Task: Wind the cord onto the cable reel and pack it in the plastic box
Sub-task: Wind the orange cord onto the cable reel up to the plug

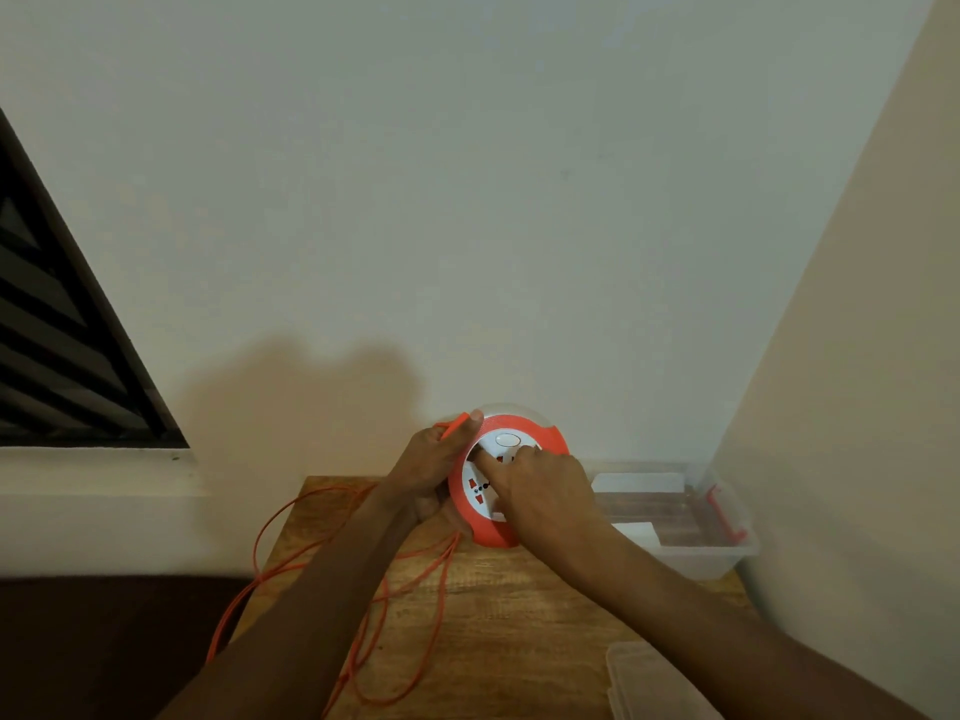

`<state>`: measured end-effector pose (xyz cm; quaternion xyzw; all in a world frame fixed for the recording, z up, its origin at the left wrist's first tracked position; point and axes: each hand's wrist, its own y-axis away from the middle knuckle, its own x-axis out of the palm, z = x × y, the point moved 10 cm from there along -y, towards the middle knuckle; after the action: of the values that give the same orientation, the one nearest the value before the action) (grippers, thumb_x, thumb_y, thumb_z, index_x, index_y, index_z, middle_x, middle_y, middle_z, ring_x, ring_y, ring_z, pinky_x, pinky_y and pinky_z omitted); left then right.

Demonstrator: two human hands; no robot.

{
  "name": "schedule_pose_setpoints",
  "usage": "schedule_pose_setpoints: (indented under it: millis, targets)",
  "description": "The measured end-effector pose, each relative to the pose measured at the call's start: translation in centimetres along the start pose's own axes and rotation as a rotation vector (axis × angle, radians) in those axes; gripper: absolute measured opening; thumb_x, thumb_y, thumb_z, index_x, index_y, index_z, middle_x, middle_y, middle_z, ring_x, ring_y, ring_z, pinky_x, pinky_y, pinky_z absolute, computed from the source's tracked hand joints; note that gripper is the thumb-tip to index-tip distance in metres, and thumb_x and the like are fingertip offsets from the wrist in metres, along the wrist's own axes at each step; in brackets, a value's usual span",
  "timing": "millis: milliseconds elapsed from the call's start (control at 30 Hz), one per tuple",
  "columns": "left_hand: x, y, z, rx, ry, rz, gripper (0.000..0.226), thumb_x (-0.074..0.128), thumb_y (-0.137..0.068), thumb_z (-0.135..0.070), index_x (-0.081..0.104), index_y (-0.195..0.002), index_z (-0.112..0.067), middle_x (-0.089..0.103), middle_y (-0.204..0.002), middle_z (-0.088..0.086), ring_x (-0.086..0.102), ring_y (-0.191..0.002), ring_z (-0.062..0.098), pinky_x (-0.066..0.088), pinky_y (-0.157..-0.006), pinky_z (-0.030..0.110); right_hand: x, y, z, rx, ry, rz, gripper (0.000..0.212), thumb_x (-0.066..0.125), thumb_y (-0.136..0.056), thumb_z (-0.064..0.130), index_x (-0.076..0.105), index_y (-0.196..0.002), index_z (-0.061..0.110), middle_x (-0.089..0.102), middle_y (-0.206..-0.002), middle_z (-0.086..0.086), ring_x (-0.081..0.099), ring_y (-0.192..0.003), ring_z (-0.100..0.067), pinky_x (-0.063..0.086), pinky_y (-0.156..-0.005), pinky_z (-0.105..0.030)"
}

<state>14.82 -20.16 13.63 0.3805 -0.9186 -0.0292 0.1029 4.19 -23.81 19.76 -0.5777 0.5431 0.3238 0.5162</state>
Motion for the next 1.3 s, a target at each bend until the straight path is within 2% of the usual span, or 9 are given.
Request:
schedule_pose_setpoints:
  millis: [133,267,400,500,633,767,933,1133,1300]
  targets:
    - [-0.7,0.1,-1.1,0.043,0.045,-0.107,0.036,0.079,-0.081,-0.047,0.081,-0.089,-0.012,0.083,-0.089,0.013,0.080,-0.074,0.023,0.063,-0.061,0.031,0.3,-0.7,-2.5,0.216,-0.260,-0.037,0.072,0.057,-0.085,0.054,0.030,-0.145,0.024,0.068,-0.115,-0.009,0.068,-0.090,-0.030,0.055,-0.069,-0.039]
    - [-1.4,0.3,-1.2,0.114,-0.003,-0.248,0.027,0.074,-0.092,-0.037,0.080,-0.089,-0.011,0.083,-0.080,0.004,0.079,-0.068,0.016,0.060,-0.054,0.024,3.0,0.1,-5.2,0.543,-0.922,0.047,0.068,0.061,-0.083,0.052,0.040,-0.143,0.025,0.063,-0.128,-0.005,0.063,-0.109,-0.027,0.054,-0.087,-0.040]
    - [-2.0,0.6,-1.3,0.133,0.064,-0.280,0.028,0.073,-0.093,-0.037,0.079,-0.095,-0.010,0.084,-0.089,0.009,0.080,-0.077,0.024,0.064,-0.059,0.031,5.7,1.6,-3.6,0.825,-1.752,0.163,0.069,0.066,-0.089,0.025,0.031,-0.148,0.020,0.075,-0.082,-0.015,0.072,-0.065,-0.023,0.055,-0.052,-0.028]
    - [-1.9,0.3,-1.8,0.120,0.066,-0.244,0.035,0.071,-0.093,-0.042,0.078,-0.100,-0.008,0.084,-0.091,0.010,0.081,-0.079,0.026,0.064,-0.059,0.031,5.7,1.9,-2.9,0.876,-1.959,0.157,0.073,0.068,-0.088,0.022,0.027,-0.148,0.021,0.075,-0.088,-0.016,0.074,-0.075,-0.025,0.056,-0.055,-0.028]
    - [-1.6,0.1,-1.2,0.063,0.100,-0.177,0.045,0.068,-0.094,-0.047,0.077,-0.105,-0.004,0.083,-0.097,0.015,0.081,-0.082,0.032,0.065,-0.063,0.036,3.6,2.2,-4.9,0.708,-1.330,0.010,0.061,0.072,-0.081,0.033,0.049,-0.136,0.019,0.070,-0.111,-0.002,0.070,-0.090,-0.019,0.058,-0.073,-0.030]
    - [-1.5,0.1,-1.1,0.050,0.105,-0.154,0.045,0.069,-0.092,-0.045,0.076,-0.109,-0.004,0.082,-0.099,0.018,0.081,-0.080,0.031,0.065,-0.063,0.036,-2.2,2.1,-4.1,0.217,-0.623,-0.276,0.028,0.070,-0.080,0.021,0.069,-0.109,0.023,0.067,-0.117,-0.002,0.066,-0.096,-0.021,0.055,-0.074,-0.030]
    - [0.0,0.2,-0.9,0.025,0.084,-0.061,0.041,0.069,-0.093,-0.045,0.077,-0.111,-0.009,0.082,-0.102,0.016,0.081,-0.086,0.032,0.065,-0.064,0.036,-1.5,1.0,0.3,-0.159,-0.207,0.002,0.031,0.075,-0.079,0.019,0.070,-0.110,0.022,0.033,-0.153,-0.006,0.040,-0.127,-0.036,0.051,-0.088,-0.050]
    - [-0.4,-0.4,-1.8,0.082,-0.080,-0.060,0.055,0.076,-0.076,-0.066,0.082,-0.098,-0.017,0.083,-0.099,0.014,0.080,-0.090,0.034,0.066,-0.077,0.044,0.3,0.9,-0.1,-0.189,0.002,0.102,0.052,0.060,-0.092,0.031,0.041,-0.141,0.034,0.018,-0.157,-0.020,0.036,-0.129,-0.046,0.034,-0.104,-0.057]
    - [-0.5,-1.4,-1.1,0.063,-0.097,-0.077,0.043,0.070,-0.090,-0.054,0.080,-0.105,-0.015,0.083,-0.100,0.011,0.080,-0.092,0.033,0.065,-0.087,0.051,1.6,0.1,-1.3,-0.004,-0.044,0.149,0.075,0.052,-0.094,0.042,0.003,-0.151,0.036,0.035,-0.143,-0.034,0.050,-0.119,-0.048,0.039,-0.101,-0.052]
